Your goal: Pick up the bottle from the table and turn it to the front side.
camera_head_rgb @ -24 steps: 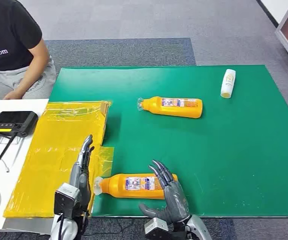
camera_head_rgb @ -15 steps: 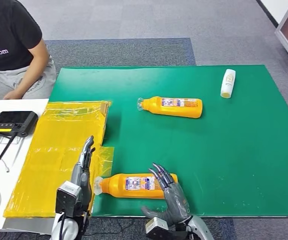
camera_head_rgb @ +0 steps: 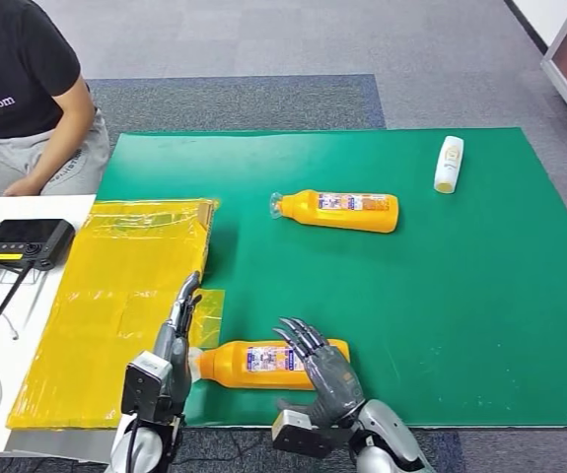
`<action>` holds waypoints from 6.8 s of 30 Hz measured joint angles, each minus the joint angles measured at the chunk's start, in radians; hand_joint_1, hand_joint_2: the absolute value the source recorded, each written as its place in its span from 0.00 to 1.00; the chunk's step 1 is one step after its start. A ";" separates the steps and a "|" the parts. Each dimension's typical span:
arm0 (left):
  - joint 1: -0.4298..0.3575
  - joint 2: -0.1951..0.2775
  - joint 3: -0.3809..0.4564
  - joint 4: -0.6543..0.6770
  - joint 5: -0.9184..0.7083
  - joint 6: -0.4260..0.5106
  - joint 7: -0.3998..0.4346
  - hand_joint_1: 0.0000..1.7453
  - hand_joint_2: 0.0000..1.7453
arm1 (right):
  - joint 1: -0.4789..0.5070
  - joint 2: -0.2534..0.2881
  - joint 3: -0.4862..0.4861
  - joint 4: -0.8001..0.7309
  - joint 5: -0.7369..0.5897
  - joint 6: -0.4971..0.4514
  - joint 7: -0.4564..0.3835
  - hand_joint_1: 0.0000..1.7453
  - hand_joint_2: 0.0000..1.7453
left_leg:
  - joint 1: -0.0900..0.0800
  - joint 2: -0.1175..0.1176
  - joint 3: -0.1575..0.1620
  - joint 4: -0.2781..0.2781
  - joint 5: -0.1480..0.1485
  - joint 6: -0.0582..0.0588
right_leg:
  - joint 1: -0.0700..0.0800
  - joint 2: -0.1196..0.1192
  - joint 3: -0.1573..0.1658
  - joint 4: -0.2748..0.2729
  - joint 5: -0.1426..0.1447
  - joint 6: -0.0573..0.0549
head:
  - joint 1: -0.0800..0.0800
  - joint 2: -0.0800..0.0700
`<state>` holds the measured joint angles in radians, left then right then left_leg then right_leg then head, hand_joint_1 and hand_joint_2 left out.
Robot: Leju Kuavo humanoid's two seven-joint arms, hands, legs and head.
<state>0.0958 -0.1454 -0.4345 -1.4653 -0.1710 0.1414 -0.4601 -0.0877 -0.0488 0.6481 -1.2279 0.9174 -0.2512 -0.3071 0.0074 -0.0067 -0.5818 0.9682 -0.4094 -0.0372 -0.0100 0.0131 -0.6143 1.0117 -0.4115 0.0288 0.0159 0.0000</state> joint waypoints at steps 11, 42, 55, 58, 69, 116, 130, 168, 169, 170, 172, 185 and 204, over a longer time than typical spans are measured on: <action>-0.002 -0.008 0.003 0.018 -0.018 0.005 -0.001 0.00 0.00 | -0.113 -0.017 0.059 0.067 0.087 0.098 0.094 0.00 1.00 | 0.000 0.000 0.000 0.000 0.001 0.000 | 0.000 0.000 0.000 0.000 0.001 0.001 | 0.000 0.000; 0.045 -0.008 0.060 0.019 -0.034 0.059 -0.022 0.00 0.00 | -0.418 -0.097 0.325 0.290 0.234 0.198 0.240 0.48 1.00 | 0.000 0.000 0.005 0.000 0.006 0.006 | 0.000 0.000 0.009 -0.009 0.012 0.005 | 0.000 0.000; 0.045 -0.008 0.069 0.019 -0.029 0.076 -0.024 0.00 0.00 | -0.437 -0.075 0.333 0.383 0.214 0.136 0.217 1.00 1.00 | 0.000 0.000 0.005 0.000 0.011 0.008 | 0.000 0.000 0.010 -0.010 0.016 0.006 | 0.000 0.000; 0.045 -0.008 0.074 0.019 -0.024 0.079 -0.025 0.00 0.00 | -0.437 -0.072 0.333 0.392 0.214 0.127 0.217 1.00 1.00 | 0.000 0.000 0.005 0.000 0.011 0.008 | 0.000 0.000 0.010 -0.012 0.017 0.006 | 0.000 0.000; 0.043 -0.012 0.096 0.018 -0.015 0.093 -0.035 0.00 0.00 | -0.392 -0.046 0.294 0.422 0.198 -0.011 0.208 1.00 1.00 | 0.000 0.000 0.004 0.000 0.012 0.009 | 0.000 0.000 0.010 -0.013 0.018 0.007 | 0.000 0.000; 0.015 -0.024 -0.001 -0.081 0.217 -0.118 -0.119 0.00 0.00 | -0.003 0.152 0.039 -0.286 -0.014 -0.225 -0.069 0.51 1.00 | 0.000 0.000 -0.017 0.000 0.011 0.010 | 0.000 -0.001 -0.010 -0.013 0.015 0.009 | 0.000 0.000; -0.013 -0.025 -0.019 -0.085 0.122 -0.141 -0.104 0.00 0.00 | -0.040 0.132 0.112 -0.250 -0.003 -0.272 -0.052 0.97 1.00 | 0.000 0.000 -0.018 0.000 0.011 0.010 | 0.000 -0.001 -0.010 -0.013 0.015 0.009 | 0.000 0.000; -0.066 0.010 -0.067 -0.132 0.049 -0.121 -0.093 0.00 0.00 | -0.053 0.132 0.079 -0.122 -0.017 -0.292 -0.076 1.00 1.00 | 0.000 0.000 -0.018 0.000 0.011 0.010 | 0.000 -0.001 -0.010 -0.013 0.015 0.009 | 0.000 0.000; -0.068 0.010 -0.067 -0.132 0.049 -0.123 -0.093 0.00 0.00 | -0.053 0.132 0.079 -0.120 -0.021 -0.291 -0.078 1.00 1.00 | 0.000 0.000 -0.018 0.000 0.011 0.010 | 0.000 -0.001 -0.010 -0.013 0.015 0.009 | 0.000 0.000; -0.070 0.010 -0.067 -0.132 0.049 -0.124 -0.093 0.00 0.00 | -0.054 0.132 0.079 -0.117 -0.032 -0.288 -0.082 1.00 1.00 | 0.000 0.000 -0.018 0.000 0.011 0.010 | 0.000 -0.001 -0.010 -0.013 0.015 0.009 | 0.000 0.000; -0.074 0.011 -0.068 -0.132 0.048 -0.131 -0.089 0.00 0.00 | -0.054 0.132 0.079 -0.115 -0.072 -0.274 -0.094 1.00 1.00 | 0.000 0.000 -0.018 0.000 0.011 0.010 | 0.000 -0.001 -0.010 -0.013 0.015 0.009 | 0.000 0.000; -0.134 0.028 -0.096 -0.107 -0.023 -0.162 -0.003 0.00 0.00 | -0.058 0.132 0.069 -0.113 -0.133 -0.254 -0.111 1.00 1.00 | 0.000 -0.001 -0.018 0.000 0.011 0.010 | 0.000 -0.001 -0.010 -0.013 0.015 0.009 | 0.000 0.000; -0.233 0.112 -0.171 -0.051 -0.241 -0.179 0.041 0.00 0.00 | -0.058 0.133 0.032 -0.100 -0.142 -0.263 -0.119 1.00 1.00 | 0.000 -0.001 -0.018 0.000 0.012 0.009 | 0.000 -0.001 -0.010 -0.013 0.015 0.009 | 0.000 0.000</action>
<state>-0.1376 -0.0330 -0.6051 -1.5167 -0.4125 -0.0375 -0.4192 -0.1456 0.0839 0.6805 -1.3282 0.7754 -0.5143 -0.4265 0.0073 -0.0072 -0.5998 0.9681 -0.3978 -0.0277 -0.0096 0.0119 -0.6241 0.9988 -0.3961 0.0379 0.0158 0.0000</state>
